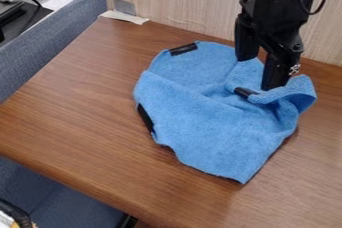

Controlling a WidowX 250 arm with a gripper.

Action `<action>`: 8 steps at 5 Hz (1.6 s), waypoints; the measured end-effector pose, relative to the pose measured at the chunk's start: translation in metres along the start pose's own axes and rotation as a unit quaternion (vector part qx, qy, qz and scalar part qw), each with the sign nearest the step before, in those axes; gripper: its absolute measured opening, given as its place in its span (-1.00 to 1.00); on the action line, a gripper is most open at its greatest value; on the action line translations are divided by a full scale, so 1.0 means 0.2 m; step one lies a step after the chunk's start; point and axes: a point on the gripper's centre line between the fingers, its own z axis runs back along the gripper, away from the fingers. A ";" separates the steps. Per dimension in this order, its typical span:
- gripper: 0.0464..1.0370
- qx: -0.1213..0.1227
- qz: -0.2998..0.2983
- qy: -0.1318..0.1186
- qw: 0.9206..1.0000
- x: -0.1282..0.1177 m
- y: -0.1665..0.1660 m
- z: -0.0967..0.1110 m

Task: Fold cloth from top left to bottom right

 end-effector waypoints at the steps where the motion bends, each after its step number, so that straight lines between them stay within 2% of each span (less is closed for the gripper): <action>1: 0.93 -0.013 -0.001 0.020 1.000 -0.01 0.00 -0.06; 2: 0.93 -0.031 -0.001 0.018 0.999 0.06 0.20 -0.10; 3: 0.93 -0.050 0.043 0.019 0.998 0.07 0.39 -0.17; 4: 0.93 -0.049 0.072 0.011 0.996 0.09 0.53 -0.20; 5: 0.93 -0.025 0.120 0.025 0.992 -0.01 0.67 -0.23; 6: 0.93 0.007 0.134 0.018 0.991 -0.04 0.72 -0.27; 7: 0.93 0.029 0.171 0.018 0.985 -0.10 0.84 -0.25; 8: 0.93 0.021 0.214 0.043 0.976 -0.19 0.92 -0.30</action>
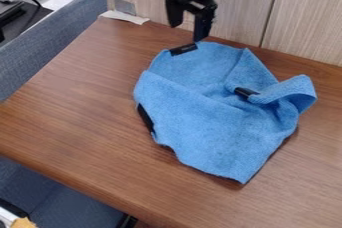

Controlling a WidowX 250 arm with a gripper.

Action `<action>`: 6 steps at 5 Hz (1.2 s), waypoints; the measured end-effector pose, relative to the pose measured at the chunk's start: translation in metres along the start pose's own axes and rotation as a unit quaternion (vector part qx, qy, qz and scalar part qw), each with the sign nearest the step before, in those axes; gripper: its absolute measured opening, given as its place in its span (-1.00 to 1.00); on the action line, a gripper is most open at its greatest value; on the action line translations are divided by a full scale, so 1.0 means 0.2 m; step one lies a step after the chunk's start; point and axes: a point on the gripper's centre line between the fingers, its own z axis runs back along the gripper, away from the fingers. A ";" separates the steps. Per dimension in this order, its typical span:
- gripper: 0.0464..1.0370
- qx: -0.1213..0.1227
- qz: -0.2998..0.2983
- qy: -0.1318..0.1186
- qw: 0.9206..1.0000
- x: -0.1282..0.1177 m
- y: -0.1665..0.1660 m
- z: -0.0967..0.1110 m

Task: Fold cloth from top left to bottom right

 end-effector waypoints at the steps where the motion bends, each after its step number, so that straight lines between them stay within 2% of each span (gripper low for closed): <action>1: 0.93 -0.007 0.027 0.012 1.000 -0.01 0.06 -0.05; 2: 0.93 -0.018 0.040 0.040 0.998 -0.05 0.10 -0.13; 3: 0.93 -0.028 0.031 0.056 0.998 -0.06 0.09 -0.16; 4: 0.82 -0.033 0.019 0.062 0.997 -0.06 0.08 -0.18; 6: -0.36 -0.030 0.019 0.062 0.997 -0.05 0.08 -0.19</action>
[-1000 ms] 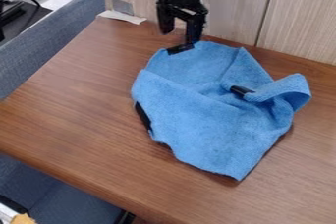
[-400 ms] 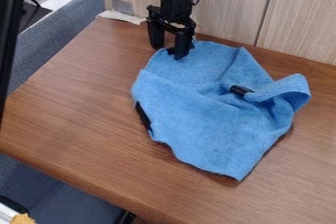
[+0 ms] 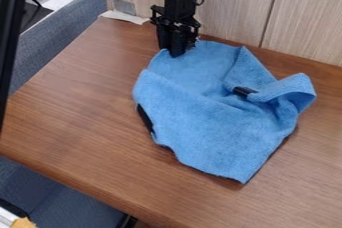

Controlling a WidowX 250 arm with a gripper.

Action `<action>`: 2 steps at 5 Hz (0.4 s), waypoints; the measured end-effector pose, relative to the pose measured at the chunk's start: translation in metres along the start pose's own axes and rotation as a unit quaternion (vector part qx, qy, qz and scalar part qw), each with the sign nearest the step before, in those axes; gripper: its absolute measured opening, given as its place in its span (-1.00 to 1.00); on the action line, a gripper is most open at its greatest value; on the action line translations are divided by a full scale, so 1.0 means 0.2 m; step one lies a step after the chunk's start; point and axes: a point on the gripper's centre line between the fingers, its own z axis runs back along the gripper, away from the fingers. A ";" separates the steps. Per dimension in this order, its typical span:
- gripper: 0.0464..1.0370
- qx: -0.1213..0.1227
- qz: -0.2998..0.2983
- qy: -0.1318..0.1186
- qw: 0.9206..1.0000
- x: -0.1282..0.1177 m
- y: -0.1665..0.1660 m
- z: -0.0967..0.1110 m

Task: Fold cloth from top left to bottom right

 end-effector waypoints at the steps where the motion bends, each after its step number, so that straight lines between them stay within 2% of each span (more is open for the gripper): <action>1: -0.74 -0.001 -0.003 -0.006 1.000 0.01 0.00 0.00; 2: -0.92 -0.001 0.001 -0.003 1.000 0.00 0.00 0.00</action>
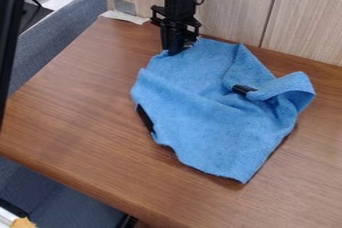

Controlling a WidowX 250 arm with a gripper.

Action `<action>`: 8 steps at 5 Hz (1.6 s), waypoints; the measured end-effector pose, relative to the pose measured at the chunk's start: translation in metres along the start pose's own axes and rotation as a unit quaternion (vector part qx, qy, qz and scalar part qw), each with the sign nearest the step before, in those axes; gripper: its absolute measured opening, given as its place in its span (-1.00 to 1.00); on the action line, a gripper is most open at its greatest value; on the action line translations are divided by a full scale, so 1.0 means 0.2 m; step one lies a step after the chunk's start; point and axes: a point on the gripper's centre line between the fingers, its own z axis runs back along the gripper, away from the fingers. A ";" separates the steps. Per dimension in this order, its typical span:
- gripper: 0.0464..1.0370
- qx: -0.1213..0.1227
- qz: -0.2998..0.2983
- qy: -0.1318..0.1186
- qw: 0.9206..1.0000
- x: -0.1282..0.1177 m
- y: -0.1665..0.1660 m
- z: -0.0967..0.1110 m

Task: Fold cloth from top left to bottom right

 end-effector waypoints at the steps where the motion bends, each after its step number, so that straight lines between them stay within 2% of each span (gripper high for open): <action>1: -0.96 0.009 0.009 -0.002 1.000 -0.01 0.01 0.01; 2: -0.96 0.022 0.004 -0.017 1.000 -0.04 0.01 0.08; 3: -0.96 0.033 -0.019 -0.057 0.998 -0.05 -0.06 0.25; 4: -0.96 0.028 -0.075 -0.083 0.993 -0.05 -0.22 0.33; 5: -0.96 0.027 -0.146 -0.101 0.984 -0.07 -0.40 0.37; 6: -0.96 0.021 -0.216 -0.110 0.970 -0.12 -0.61 0.38; 7: -0.96 0.008 -0.285 -0.116 0.951 -0.23 -0.81 0.33; 8: -0.96 0.002 -0.329 -0.095 0.939 -0.35 -0.92 0.22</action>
